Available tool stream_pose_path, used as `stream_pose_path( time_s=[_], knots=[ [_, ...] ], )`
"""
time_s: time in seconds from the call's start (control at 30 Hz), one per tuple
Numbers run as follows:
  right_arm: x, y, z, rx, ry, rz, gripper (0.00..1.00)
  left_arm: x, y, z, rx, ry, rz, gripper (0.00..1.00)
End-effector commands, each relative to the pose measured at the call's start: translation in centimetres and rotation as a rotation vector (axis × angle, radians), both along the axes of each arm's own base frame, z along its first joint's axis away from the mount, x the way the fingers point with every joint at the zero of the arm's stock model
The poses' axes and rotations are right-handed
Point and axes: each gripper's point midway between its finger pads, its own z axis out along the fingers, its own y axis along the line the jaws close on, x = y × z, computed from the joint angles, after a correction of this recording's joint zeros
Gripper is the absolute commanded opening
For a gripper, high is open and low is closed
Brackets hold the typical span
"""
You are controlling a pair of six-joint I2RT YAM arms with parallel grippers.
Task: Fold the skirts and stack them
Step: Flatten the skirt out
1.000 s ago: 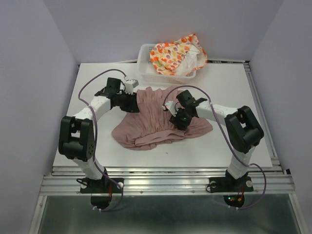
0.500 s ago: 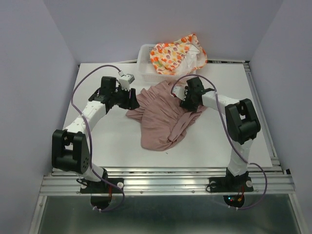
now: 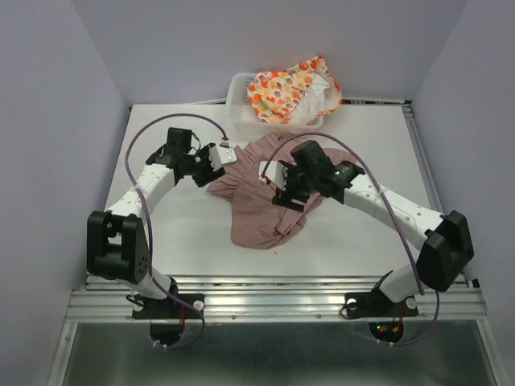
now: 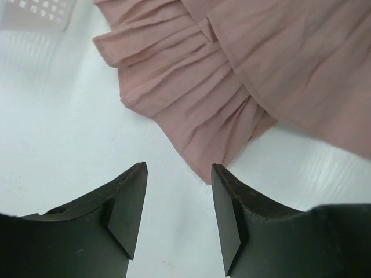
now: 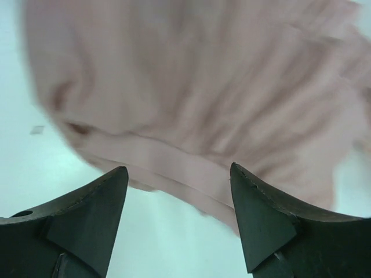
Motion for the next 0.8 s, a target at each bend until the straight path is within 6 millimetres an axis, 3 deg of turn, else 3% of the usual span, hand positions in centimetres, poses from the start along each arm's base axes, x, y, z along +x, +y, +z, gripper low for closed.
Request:
stream_pose_path(
  time_s=[0.0,0.17,0.27,0.43,0.63,0.77],
  knots=[
    [-5.6,1.4,-6.2,-0.055,0.173,0.038,0.75,-0.8,0.8,-2.6,0.186,-0.071,-0.268,0.59],
    [-7.5,2.0,-8.8,-0.051,0.191,0.074,0.72,0.1,1.1,-3.5,0.123,-0.051,-0.251,0.59],
    [-7.3,1.8,-10.0,-0.062,0.158,0.066,0.72,0.2,1.0,-3.9,0.094,-0.032,-0.254,0.59],
    [-5.9,2.6,-9.9,-0.042,0.093,0.065,0.72,-0.4,1.3,-5.4,0.107,-0.031,-0.271,0.60],
    [-7.3,3.5,-9.6,-0.006,0.103,0.129,0.73,-0.4,1.4,-6.2,0.112,-0.024,-0.283,0.61],
    [-8.0,3.6,-10.6,-0.030,0.104,0.155,0.66,-0.5,1.2,-6.5,0.110,-0.024,-0.307,0.63]
  ],
)
